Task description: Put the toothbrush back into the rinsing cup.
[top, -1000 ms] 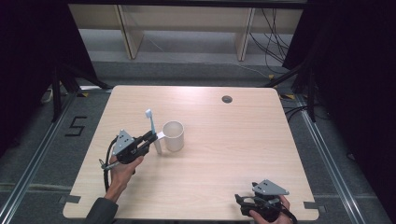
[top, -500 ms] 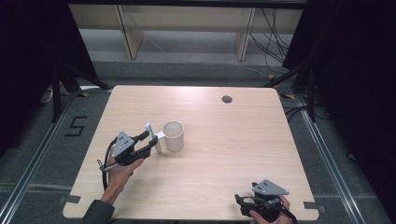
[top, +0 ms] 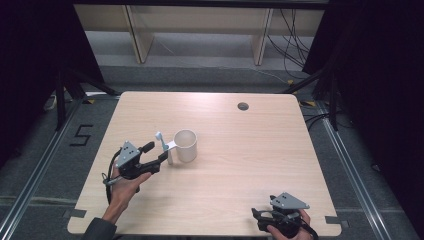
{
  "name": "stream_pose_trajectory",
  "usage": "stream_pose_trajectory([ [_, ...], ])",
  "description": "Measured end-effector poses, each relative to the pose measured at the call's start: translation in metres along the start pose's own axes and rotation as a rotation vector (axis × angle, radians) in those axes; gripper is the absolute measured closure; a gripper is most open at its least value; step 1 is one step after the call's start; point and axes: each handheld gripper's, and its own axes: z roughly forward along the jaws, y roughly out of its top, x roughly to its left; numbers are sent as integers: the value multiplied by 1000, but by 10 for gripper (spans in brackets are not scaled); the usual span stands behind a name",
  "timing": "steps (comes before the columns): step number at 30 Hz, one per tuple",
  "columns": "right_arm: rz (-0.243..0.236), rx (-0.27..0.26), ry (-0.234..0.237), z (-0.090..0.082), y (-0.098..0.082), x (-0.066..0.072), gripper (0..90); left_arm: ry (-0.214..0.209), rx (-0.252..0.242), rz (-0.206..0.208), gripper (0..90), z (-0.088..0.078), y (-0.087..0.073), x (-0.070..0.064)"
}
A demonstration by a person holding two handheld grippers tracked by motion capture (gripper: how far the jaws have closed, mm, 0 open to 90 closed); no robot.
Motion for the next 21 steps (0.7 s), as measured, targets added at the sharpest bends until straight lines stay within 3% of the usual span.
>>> stream_pose_trajectory([
  [9,-3,5,-8,-1,0,0,242,-16,6,-19,273,-10,3,-4],
  [15,5,9,-8,-1,0,0,242,-1,23,-41,240,-21,8,-8],
  [19,5,8,-9,-1,0,0,242,-27,30,-75,232,-27,10,-10],
  [21,5,8,-9,-1,0,0,242,-27,35,-69,221,-29,10,-12],
])
